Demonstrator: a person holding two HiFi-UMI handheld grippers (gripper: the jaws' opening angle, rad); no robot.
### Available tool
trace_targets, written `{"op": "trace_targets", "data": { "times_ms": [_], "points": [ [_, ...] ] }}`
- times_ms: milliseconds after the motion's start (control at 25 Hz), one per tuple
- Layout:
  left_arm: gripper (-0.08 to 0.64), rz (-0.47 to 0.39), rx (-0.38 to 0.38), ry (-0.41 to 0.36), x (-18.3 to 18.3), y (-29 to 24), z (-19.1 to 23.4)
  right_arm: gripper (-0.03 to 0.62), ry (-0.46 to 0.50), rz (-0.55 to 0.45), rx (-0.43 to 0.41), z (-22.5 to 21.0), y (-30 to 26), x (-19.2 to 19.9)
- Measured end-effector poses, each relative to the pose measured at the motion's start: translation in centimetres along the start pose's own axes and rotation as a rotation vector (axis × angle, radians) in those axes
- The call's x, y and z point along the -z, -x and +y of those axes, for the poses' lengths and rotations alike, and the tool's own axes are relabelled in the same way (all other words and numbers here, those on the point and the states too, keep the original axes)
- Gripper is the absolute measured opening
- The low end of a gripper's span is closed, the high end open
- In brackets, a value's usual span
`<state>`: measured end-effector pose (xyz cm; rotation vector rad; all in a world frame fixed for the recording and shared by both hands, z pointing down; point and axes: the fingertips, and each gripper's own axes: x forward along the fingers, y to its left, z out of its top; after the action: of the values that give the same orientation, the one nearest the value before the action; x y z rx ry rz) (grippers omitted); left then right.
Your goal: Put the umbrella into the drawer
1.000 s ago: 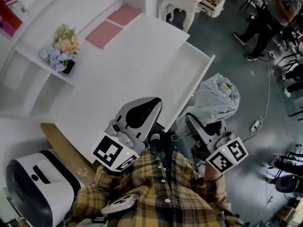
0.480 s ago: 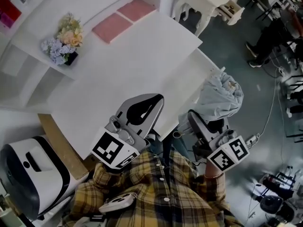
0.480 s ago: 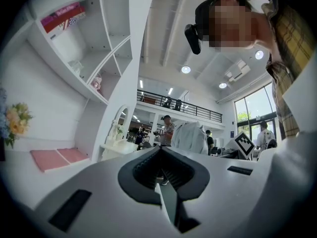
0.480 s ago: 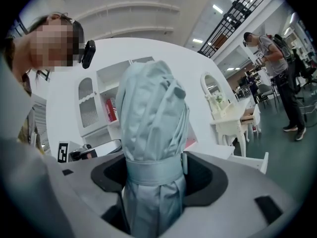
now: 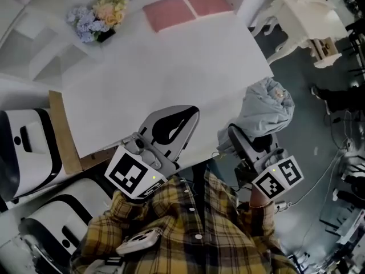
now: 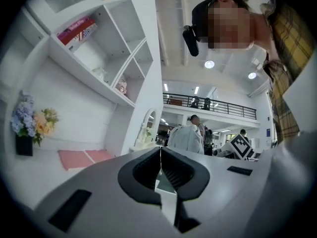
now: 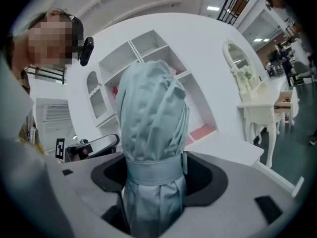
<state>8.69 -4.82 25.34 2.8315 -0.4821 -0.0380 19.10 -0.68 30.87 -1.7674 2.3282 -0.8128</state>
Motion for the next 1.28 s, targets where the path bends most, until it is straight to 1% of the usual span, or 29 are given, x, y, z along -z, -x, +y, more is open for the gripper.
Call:
{"op": "trace_targets", "data": {
  "times_ms": [80, 240, 360, 520, 680, 840, 1200, 1280],
  "points": [
    [0.021, -0.009, -0.067, 0.0, 0.1, 0.2, 0.2, 0.324, 0.02, 0.042, -0.059, -0.2, -1.0, -0.2],
    [0.021, -0.016, -0.166, 0.001, 0.1, 1.1, 0.4, 0.324, 0.047, 0.109, -0.157, 0.3, -2.4, -0.2],
    [0.021, -0.011, -0.225, 0.004, 0.5, 1.0, 1.6, 0.324, 0.074, 0.158, -0.218, 0.0, -4.3, -0.1],
    [0.021, -0.016, -0.278, 0.007, 0.6, 2.2, 3.0, 0.324, 0.117, 0.204, -0.26, 0.3, -6.1, 0.4],
    [0.021, -0.029, -0.305, 0.005, 0.2, 3.0, 2.8, 0.324, 0.147, 0.226, -0.273, 0.9, -6.4, 0.5],
    [0.021, -0.024, -0.311, 0.008, 0.6, 3.2, 2.6, 0.324, 0.166, 0.24, -0.284, 1.2, -6.7, 0.7],
    [0.021, -0.032, -0.336, 0.026, -0.4, 4.8, 3.8, 0.324, 0.256, 0.292, -0.319, 3.4, -7.9, 0.9],
    [0.021, -0.038, -0.34, 0.03, 0.1, 5.3, 4.2, 0.324, 0.279, 0.305, -0.332, 3.7, -8.2, 1.7]
  ]
}}
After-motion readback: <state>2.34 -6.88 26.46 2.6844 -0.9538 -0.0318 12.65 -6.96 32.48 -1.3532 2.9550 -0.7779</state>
